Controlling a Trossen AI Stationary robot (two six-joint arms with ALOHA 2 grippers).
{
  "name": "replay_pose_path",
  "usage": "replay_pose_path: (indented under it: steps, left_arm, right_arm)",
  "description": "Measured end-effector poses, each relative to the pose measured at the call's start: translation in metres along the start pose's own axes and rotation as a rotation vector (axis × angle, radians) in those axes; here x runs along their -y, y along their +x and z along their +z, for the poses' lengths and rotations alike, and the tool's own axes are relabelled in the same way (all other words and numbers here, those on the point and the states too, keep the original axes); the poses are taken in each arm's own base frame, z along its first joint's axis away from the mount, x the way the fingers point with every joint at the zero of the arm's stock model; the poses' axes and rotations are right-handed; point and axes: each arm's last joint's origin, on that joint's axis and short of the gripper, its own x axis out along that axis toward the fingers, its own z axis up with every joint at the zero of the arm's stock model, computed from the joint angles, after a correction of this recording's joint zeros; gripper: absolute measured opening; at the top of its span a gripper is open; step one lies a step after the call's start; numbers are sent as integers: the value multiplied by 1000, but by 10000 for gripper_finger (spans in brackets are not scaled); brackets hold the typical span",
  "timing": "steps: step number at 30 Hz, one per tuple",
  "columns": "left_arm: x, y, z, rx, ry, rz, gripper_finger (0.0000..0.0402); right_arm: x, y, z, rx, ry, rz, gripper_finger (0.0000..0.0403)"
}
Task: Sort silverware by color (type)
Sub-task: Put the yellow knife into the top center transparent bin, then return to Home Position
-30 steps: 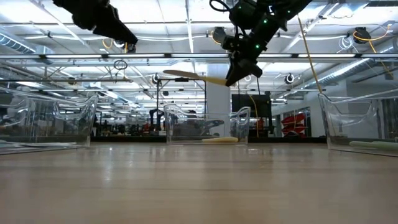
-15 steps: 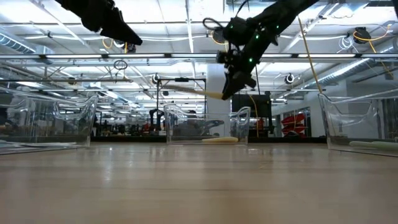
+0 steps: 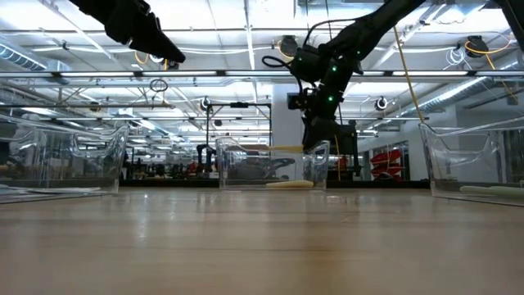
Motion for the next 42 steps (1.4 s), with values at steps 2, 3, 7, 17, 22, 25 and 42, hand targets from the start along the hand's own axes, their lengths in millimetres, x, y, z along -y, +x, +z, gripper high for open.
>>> replay_pose_path:
  steps: [2,3,7,17,22,25,42]
  left_arm:
    - [0,0,0,0,-7,0,161]
    - [0,0,0,0,-10,0,161]
    - [0,0,0,0,-16,0,161]
    - [0,0,0,1,-20,0,161]
    - [0,0,0,1,-20,0,161]
    - [0,0,0,1,-20,0,161]
    - [1,0,0,-1,-30,-28,161]
  right_arm:
    - [-1,0,-1,-7,-2,7,54]
    - [-1,0,0,-4,-2,6,56]
    - [-1,0,0,-2,-2,7,60]
    - [-1,0,0,2,21,6,63]
    - [-3,-1,2,3,20,6,64]
    - [-6,-1,4,8,12,8,77]
    - [-38,-95,28,190,97,41,185]
